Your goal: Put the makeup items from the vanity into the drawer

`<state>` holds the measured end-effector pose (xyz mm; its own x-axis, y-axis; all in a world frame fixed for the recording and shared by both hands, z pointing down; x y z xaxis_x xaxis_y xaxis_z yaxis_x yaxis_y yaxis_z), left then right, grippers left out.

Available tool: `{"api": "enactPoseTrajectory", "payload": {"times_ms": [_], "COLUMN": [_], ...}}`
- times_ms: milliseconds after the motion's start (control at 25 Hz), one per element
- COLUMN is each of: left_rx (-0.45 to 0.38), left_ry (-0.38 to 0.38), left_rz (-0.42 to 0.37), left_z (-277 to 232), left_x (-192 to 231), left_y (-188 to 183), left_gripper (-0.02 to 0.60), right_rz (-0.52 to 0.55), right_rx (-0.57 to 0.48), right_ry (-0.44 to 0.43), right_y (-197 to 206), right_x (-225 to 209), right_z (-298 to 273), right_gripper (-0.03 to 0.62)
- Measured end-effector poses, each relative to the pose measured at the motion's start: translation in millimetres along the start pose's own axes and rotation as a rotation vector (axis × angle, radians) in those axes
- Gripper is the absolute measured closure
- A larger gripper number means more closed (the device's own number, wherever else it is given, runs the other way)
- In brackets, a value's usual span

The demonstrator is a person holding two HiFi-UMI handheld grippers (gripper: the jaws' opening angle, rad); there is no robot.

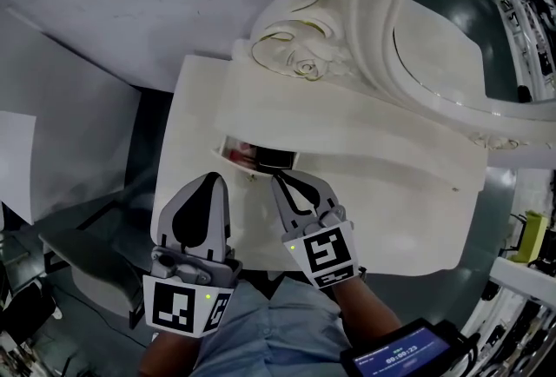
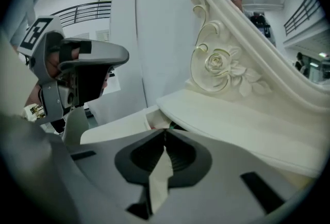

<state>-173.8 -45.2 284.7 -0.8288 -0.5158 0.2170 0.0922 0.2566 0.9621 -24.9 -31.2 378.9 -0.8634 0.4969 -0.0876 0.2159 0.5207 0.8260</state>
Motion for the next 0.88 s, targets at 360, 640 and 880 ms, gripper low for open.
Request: {"api": "enactPoseTrajectory", "payload": {"times_ms": [360, 640, 880], "left_rx": [-0.068, -0.152, -0.249], "left_ry": [0.054, 0.07, 0.076], "left_rz": [-0.052, -0.152, -0.215], "left_z": [-8, -13, -9], "left_x": [-31, -87, -122], "left_y": [-22, -55, -75], "left_gripper": [0.581, 0.581, 0.581], "right_rz": [-0.054, 0.01, 0.073], "right_rx": [-0.207, -0.504, -0.593], "right_ry": [0.12, 0.192, 0.248], "right_y": [-33, -84, -96], "right_x": [-22, -40, -48], "right_z": [57, 132, 180], "right_gripper": [0.583, 0.589, 0.591]}}
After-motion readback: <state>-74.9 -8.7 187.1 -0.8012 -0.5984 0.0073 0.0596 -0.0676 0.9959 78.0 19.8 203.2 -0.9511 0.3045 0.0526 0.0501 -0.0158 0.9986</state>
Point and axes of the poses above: the fingertips, and each gripper's own axes: z backward along the fingers, x to its left, y out of its underside, the point moved 7 cm from there along z, backward along the fingers
